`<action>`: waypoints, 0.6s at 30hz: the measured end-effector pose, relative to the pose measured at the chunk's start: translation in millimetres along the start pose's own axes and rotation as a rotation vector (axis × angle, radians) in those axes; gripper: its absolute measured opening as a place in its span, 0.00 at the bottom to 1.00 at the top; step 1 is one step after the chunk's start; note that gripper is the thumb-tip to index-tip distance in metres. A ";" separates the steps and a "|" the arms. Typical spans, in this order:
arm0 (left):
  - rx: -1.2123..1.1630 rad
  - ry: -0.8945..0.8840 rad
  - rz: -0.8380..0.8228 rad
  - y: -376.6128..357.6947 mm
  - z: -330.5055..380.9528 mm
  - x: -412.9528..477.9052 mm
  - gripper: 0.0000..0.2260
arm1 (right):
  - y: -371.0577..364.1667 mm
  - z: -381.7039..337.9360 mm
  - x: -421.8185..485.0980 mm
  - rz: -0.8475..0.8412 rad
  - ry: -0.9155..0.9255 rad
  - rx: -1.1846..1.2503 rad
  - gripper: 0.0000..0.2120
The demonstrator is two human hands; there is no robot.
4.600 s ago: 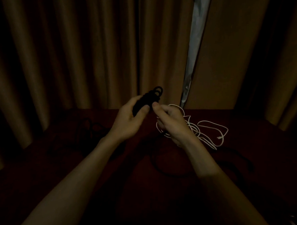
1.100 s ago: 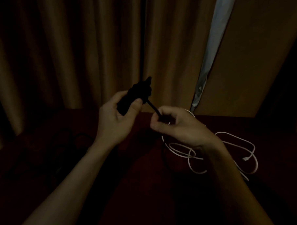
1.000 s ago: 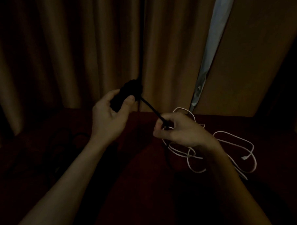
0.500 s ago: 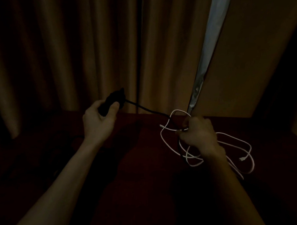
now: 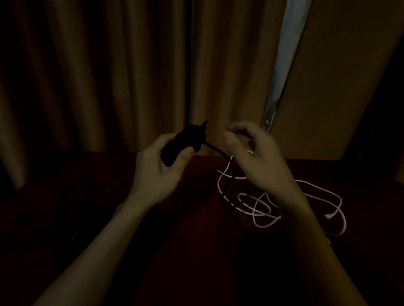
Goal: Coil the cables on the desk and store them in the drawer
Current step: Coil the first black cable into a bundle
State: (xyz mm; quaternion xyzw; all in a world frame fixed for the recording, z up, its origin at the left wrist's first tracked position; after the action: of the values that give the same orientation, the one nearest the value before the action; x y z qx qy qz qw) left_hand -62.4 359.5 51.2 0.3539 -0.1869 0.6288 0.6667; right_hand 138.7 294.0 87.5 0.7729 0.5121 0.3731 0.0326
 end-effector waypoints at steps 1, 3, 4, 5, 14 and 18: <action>-0.004 -0.021 -0.017 -2.7 4.1 -1.0 0.14 | -12.9 2.8 -2.5 -0.102 -0.037 0.085 0.11; 0.011 -0.045 -0.034 -5.5 6.6 -1.4 0.14 | -31.9 5.6 -8.1 -0.235 -0.066 0.218 0.12; 0.014 -0.043 -0.032 -5.3 6.3 -1.2 0.14 | -36.8 6.4 -8.8 -0.254 -0.071 0.309 0.13; 0.015 -0.034 -0.026 -4.2 5.4 -0.9 0.14 | -41.0 6.4 -9.2 -0.267 -0.090 0.410 0.14; -0.505 0.282 -0.228 -11.5 1.9 0.0 0.14 | -56.1 18.8 -10.4 -0.294 -0.163 0.538 0.11; -0.699 0.367 -0.366 -31.2 12.0 -8.8 0.21 | -60.9 12.9 -14.3 -0.420 -0.152 0.731 0.22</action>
State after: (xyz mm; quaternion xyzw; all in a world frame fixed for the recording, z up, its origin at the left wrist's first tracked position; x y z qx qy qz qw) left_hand -31.0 346.1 45.9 0.0166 -0.2010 0.4519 0.8690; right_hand 97.0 315.4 44.1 0.6380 0.7530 0.0942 -0.1307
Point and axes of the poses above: each hand's wrist, its own x-axis towards the middle knuckle, its own y-axis out of the back of the hand, z = x × y, the point moved 8 cm from there along x, towards the middle knuckle, and after that the axes turned 4 degrees about -y, right-handed, at the moved point
